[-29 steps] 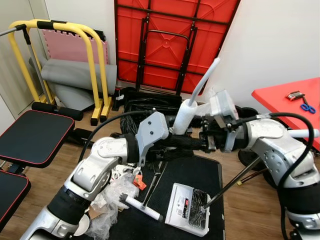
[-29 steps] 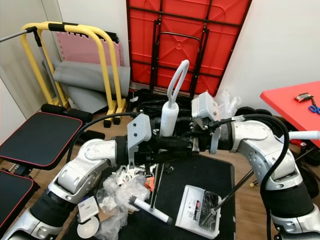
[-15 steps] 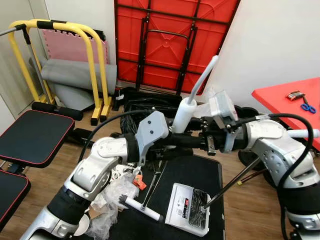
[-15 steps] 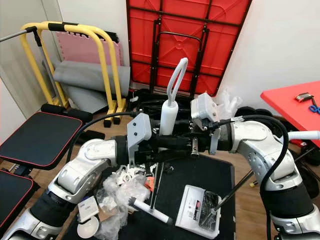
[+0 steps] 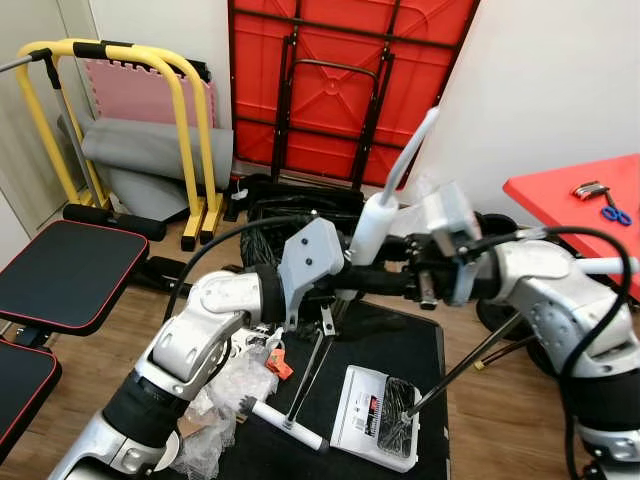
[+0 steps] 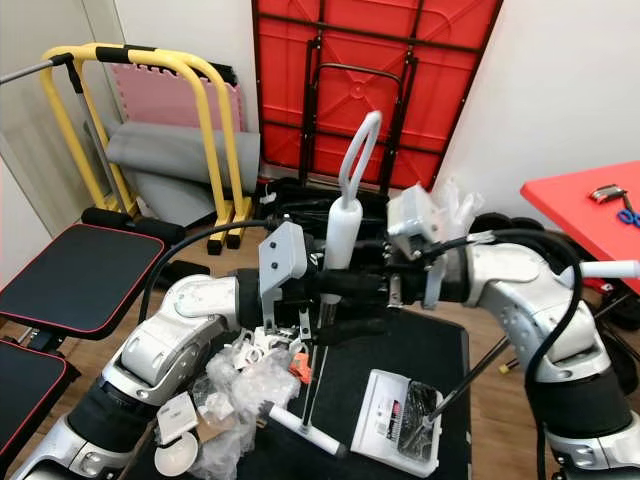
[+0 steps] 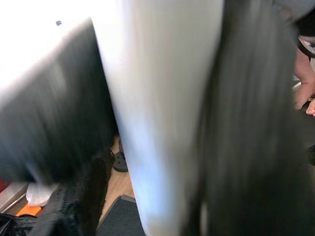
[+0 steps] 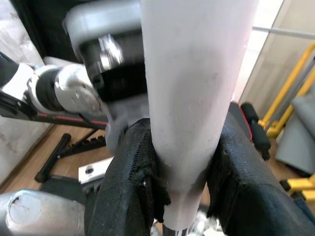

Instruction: Sweep floor

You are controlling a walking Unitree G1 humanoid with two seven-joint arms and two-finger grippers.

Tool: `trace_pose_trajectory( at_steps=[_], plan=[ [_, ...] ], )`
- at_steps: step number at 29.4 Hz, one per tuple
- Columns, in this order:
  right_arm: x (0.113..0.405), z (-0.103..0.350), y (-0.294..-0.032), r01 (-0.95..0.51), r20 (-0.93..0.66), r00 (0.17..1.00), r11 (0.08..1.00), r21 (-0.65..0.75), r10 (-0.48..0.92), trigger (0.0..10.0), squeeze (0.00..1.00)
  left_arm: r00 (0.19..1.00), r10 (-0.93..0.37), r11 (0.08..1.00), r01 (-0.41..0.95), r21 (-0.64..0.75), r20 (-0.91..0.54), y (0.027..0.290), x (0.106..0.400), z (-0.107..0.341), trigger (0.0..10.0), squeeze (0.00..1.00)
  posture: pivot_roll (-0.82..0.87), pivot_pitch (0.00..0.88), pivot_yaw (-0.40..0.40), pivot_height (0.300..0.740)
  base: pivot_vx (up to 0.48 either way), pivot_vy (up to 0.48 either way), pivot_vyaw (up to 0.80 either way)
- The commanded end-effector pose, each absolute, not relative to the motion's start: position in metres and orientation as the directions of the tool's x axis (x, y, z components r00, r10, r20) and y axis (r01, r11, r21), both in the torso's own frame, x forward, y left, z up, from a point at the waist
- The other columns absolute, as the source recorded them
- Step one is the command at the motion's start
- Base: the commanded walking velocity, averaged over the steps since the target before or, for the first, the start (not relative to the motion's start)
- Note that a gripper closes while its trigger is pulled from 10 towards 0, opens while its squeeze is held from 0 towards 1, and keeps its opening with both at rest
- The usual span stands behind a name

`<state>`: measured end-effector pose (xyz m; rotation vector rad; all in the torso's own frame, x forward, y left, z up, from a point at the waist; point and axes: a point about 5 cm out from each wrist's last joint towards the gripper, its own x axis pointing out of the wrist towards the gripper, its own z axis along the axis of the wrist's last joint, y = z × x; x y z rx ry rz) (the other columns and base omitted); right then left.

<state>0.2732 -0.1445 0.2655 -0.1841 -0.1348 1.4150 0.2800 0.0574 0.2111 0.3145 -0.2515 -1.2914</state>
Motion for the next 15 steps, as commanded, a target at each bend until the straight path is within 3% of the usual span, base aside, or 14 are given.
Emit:
trace_pose_trajectory(
  at_steps=[1, 3, 4, 9, 10, 15],
  plan=[
    [0.271, 0.286, -0.155, -0.953, 0.017, 0.143, 0.142, -0.267, 0.99, 0.0, 0.0, 0.225, -0.974, 0.211, 0.906, 0.368, 0.006, 0.058, 0.28, 0.213, 10.0, 1.0, -0.18, 0.086, -0.146, 0.74, 0.0, 0.0, 0.0],
    [0.271, 0.3, -0.162, -0.948, 0.035, 0.129, 0.133, -0.287, 0.991, 0.0, 0.0, 0.21, -0.978, 0.201, 0.912, 0.357, 0.013, 0.059, 0.278, 0.212, 10.0, 1.0, -0.18, 0.086, -0.145, 0.74, 0.0, 0.0, 0.0],
    [0.27, 0.313, -0.168, -0.944, 0.056, 0.111, 0.123, -0.305, 0.992, 0.0, 0.0, 0.19, -0.982, 0.182, 0.918, 0.352, 0.012, 0.058, 0.276, 0.211, 10.0, 0.89, -0.18, 0.086, -0.145, 0.74, 0.0, 0.0, 0.0],
    [0.268, 0.32, -0.171, -0.942, 0.07, 0.098, 0.115, -0.315, 0.993, 0.0, 0.0, 0.178, -0.984, 0.17, 0.922, 0.349, 0.01, 0.057, 0.274, 0.21, 10.0, 0.89, -0.18, 0.086, -0.145, 0.74, 0.0, 0.0, 0.0],
    [0.266, 0.325, -0.173, -0.944, 0.07, 0.072, 0.091, -0.319, 0.995, 0.0, 0.0, 0.151, -0.988, 0.142, 0.926, 0.349, -0.001, 0.053, 0.271, 0.207, 10.0, 0.0, -0.19, 0.086, -0.147, 0.74, 0.0, 0.0, 0.0],
    [0.265, 0.334, -0.172, -0.944, 0.097, 0.032, 0.062, -0.324, 0.995, 0.0, 0.0, 0.136, -0.991, 0.13, 0.926, 0.354, 0.009, 0.045, 0.269, 0.204, 10.0, 0.0, -0.2, 0.086, -0.147, 0.74, 0.0, 0.0, 0.0]
  ],
)
